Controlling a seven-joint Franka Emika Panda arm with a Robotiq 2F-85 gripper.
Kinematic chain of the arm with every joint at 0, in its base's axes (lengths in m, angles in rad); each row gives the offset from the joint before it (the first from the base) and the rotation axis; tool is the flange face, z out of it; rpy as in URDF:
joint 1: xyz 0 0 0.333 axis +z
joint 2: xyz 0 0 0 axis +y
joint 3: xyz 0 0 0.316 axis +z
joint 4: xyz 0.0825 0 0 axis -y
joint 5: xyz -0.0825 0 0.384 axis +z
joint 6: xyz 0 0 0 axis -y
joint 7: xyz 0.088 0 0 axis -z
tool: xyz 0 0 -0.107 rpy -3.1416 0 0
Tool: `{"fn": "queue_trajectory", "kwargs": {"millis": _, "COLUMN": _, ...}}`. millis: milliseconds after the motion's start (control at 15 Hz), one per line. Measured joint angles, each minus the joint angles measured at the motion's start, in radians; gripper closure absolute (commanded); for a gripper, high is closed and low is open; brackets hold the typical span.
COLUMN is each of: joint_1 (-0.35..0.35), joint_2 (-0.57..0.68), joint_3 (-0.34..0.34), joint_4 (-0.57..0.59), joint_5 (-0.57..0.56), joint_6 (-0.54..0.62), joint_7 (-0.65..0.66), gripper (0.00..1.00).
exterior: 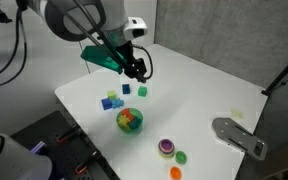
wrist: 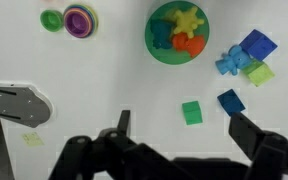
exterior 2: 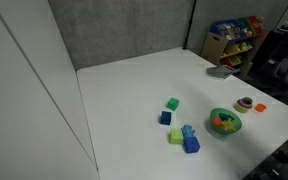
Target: Place the light-blue item in the bowl
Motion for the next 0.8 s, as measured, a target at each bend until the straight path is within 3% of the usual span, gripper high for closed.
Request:
{"fn": "queue_trajectory", "kwargs": {"millis": 400, "joint_1": 0.063, "joint_2": 0.2, "joint_3": 0.006, "joint_4": 0.113, "joint_5": 0.196, "joint_6": 0.008, "joint_7": -0.071, "gripper": 0.0}}
{"fn": "queue_trajectory", "kwargs": {"millis": 800, "joint_1": 0.09, "joint_2": 0.396, "joint_3": 0.093, "joint_4": 0.217, "joint_5": 0.346, "joint_6": 0.007, "joint_7": -0.11, "gripper": 0.0}}
